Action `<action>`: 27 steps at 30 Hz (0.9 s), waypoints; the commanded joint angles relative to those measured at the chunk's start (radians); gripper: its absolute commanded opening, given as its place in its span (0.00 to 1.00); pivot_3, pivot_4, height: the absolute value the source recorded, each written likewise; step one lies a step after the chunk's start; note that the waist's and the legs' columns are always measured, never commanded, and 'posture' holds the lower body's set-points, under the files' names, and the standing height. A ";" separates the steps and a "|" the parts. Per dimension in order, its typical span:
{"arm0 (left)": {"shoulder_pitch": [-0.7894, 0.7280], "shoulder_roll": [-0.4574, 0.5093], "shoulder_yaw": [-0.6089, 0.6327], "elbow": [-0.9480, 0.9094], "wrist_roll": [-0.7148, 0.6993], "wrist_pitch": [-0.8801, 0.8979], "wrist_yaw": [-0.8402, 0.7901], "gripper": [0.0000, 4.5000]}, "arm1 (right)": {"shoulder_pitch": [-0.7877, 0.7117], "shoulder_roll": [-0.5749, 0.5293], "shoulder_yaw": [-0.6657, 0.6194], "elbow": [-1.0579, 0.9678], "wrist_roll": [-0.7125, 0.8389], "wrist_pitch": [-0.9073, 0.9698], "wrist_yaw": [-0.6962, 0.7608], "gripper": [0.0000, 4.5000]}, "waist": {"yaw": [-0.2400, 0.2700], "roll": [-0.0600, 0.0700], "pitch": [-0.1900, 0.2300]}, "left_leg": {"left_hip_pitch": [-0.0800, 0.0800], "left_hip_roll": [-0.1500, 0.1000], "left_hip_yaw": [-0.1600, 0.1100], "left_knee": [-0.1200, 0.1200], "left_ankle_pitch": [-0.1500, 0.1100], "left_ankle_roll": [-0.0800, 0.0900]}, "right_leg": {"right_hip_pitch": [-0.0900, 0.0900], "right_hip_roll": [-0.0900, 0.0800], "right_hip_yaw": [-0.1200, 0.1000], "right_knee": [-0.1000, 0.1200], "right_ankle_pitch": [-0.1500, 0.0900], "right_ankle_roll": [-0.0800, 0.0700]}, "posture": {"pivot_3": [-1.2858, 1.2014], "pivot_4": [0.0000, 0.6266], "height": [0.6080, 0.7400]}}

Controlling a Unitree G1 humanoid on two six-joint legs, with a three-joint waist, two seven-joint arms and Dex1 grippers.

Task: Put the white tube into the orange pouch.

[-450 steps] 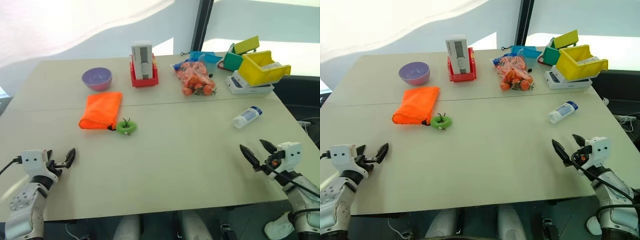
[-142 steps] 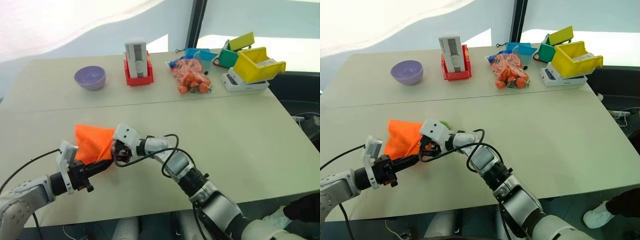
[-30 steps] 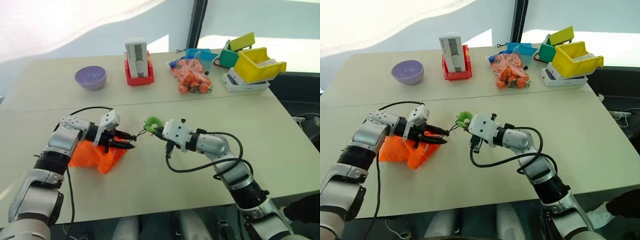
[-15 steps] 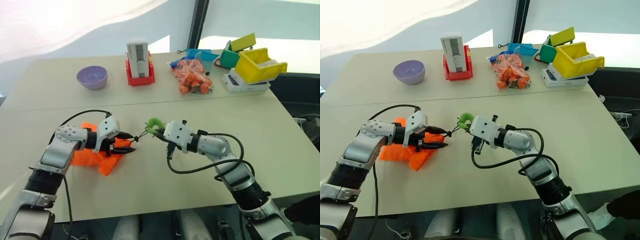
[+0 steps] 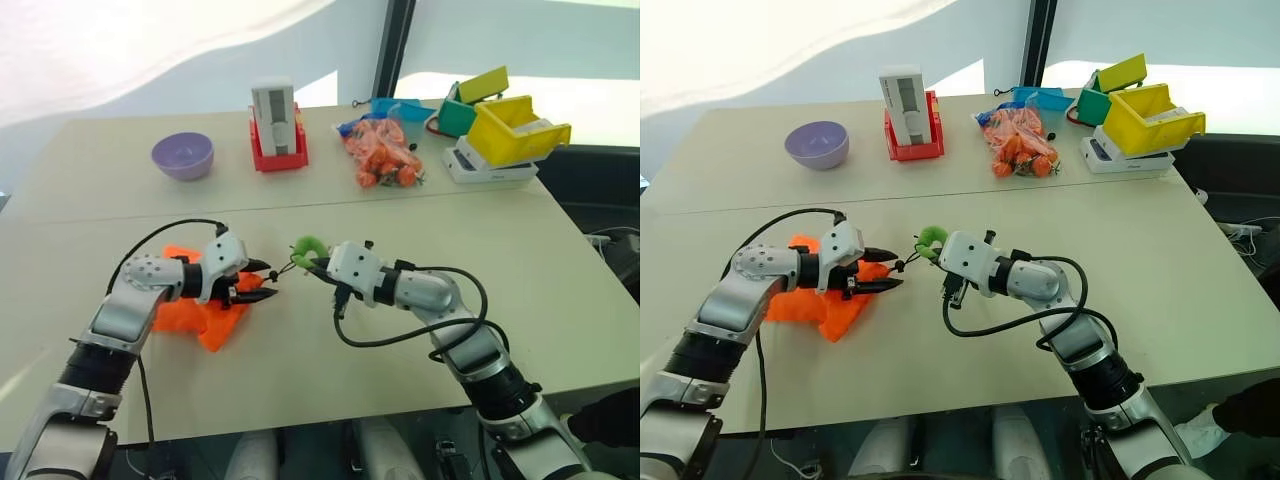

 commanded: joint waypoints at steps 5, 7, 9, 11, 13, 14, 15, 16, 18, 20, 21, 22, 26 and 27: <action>-0.041 -0.023 -0.015 0.035 0.036 -0.067 0.012 0.60 | -0.012 0.004 -0.008 -0.055 0.014 -0.002 0.000 0.00 | 0.000 0.000 0.000 | 0.000 0.000 0.000 0.000 0.000 0.000 | 0.000 0.000 0.000 0.000 0.000 0.000 | 0.52 0.24 1.00; -0.045 -0.025 -0.017 0.045 0.040 -0.075 0.009 0.60 | -0.014 0.004 -0.009 -0.053 0.014 -0.002 0.000 0.00 | -0.001 0.000 0.000 | 0.000 0.000 0.000 0.000 0.000 0.000 | 0.000 0.000 0.000 0.000 0.000 0.000 | 0.52 0.24 1.00; -0.049 -0.026 -0.019 0.051 0.039 -0.076 0.005 0.60 | -0.016 0.004 -0.009 -0.051 0.015 -0.001 0.001 0.00 | -0.001 0.000 0.000 | 0.000 0.000 0.000 0.000 0.000 0.000 | 0.000 0.000 0.000 0.000 0.000 0.000 | 0.52 0.24 1.00; -0.052 -0.025 -0.025 0.055 0.040 -0.083 -0.001 0.60 | -0.017 0.003 -0.010 -0.052 0.015 -0.002 0.001 0.00 | 0.000 0.000 0.000 | 0.000 0.000 0.000 0.000 0.000 0.000 | 0.000 0.000 0.000 0.000 0.000 0.000 | 0.52 0.24 1.00; -0.052 -0.026 -0.025 0.055 0.032 -0.083 -0.006 0.48 | -0.018 0.002 -0.011 -0.052 0.015 -0.002 0.003 0.00 | 0.000 0.000 0.000 | 0.000 0.000 0.000 0.000 0.000 0.000 | 0.000 0.000 0.000 0.000 0.000 0.000 | 0.52 0.24 1.00; -0.051 -0.027 -0.024 0.054 0.029 -0.082 -0.007 0.41 | -0.019 0.001 -0.011 -0.052 0.016 -0.003 0.003 0.00 | 0.000 0.000 0.000 | 0.000 0.000 0.000 0.000 0.000 0.000 | 0.000 0.000 0.000 0.000 0.000 0.000 | 0.52 0.24 1.00; -0.051 -0.026 -0.023 0.054 0.029 -0.078 -0.007 0.31 | -0.019 0.001 -0.011 -0.052 0.016 -0.003 0.003 0.00 | 0.000 0.000 0.000 | 0.000 0.000 0.000 0.000 0.000 0.000 | 0.000 0.000 0.000 0.000 0.000 0.000 | 0.52 0.24 1.00; -0.049 -0.025 -0.023 0.053 0.030 -0.077 -0.008 0.20 | -0.019 0.000 -0.011 -0.053 0.016 -0.004 0.004 0.00 | 0.000 0.000 0.000 | 0.000 0.000 0.000 0.000 0.000 0.000 | 0.000 0.000 0.000 0.000 0.000 0.000 | 0.52 0.24 1.00; -0.048 -0.021 -0.023 0.053 0.034 -0.072 -0.005 0.04 | -0.019 -0.001 -0.012 -0.055 0.016 -0.004 0.004 0.00 | 0.000 0.000 0.000 | 0.000 0.000 0.000 0.000 0.000 0.000 | 0.000 0.000 0.000 0.000 0.000 0.000 | 0.52 0.24 1.00; -0.046 -0.016 -0.023 0.053 0.039 -0.070 -0.003 0.04 | -0.019 -0.002 -0.012 -0.056 0.016 -0.005 0.005 0.00 | 0.000 0.000 0.000 | 0.000 0.000 0.000 0.000 0.000 0.000 | 0.000 0.000 0.000 0.000 0.000 0.000 | 0.52 0.24 1.00; -0.045 -0.015 -0.023 0.054 0.042 -0.070 -0.002 0.04 | -0.019 -0.002 -0.012 -0.056 0.017 -0.005 0.005 0.00 | -0.001 0.000 0.000 | 0.000 0.000 0.000 0.000 0.000 0.000 | 0.000 0.000 0.000 0.000 0.000 0.000 | 0.52 0.24 1.00; -0.046 -0.014 -0.023 0.056 0.043 -0.071 -0.001 0.04 | -0.020 -0.002 -0.012 -0.055 0.017 -0.005 0.005 0.00 | -0.001 0.000 0.000 | 0.000 0.000 0.000 0.000 0.000 0.000 | 0.000 0.000 0.000 0.000 0.000 0.000 | 0.52 0.24 1.00; -0.038 0.012 -0.016 0.053 0.031 -0.052 -0.026 0.04 | -0.027 -0.002 -0.016 -0.045 0.010 -0.006 -0.005 0.00 | -0.002 0.000 0.000 | 0.000 0.000 0.000 0.000 0.000 0.000 | 0.000 0.000 0.000 0.000 0.000 0.000 | 0.52 0.24 1.00; -0.032 0.024 -0.013 0.044 0.023 -0.043 -0.040 0.04 | -0.031 -0.006 -0.020 -0.037 0.002 -0.008 -0.011 0.00 | -0.003 0.000 0.000 | 0.000 0.000 0.000 0.000 0.000 0.000 | 0.000 0.000 0.000 0.000 0.000 0.000 | 0.52 0.24 1.00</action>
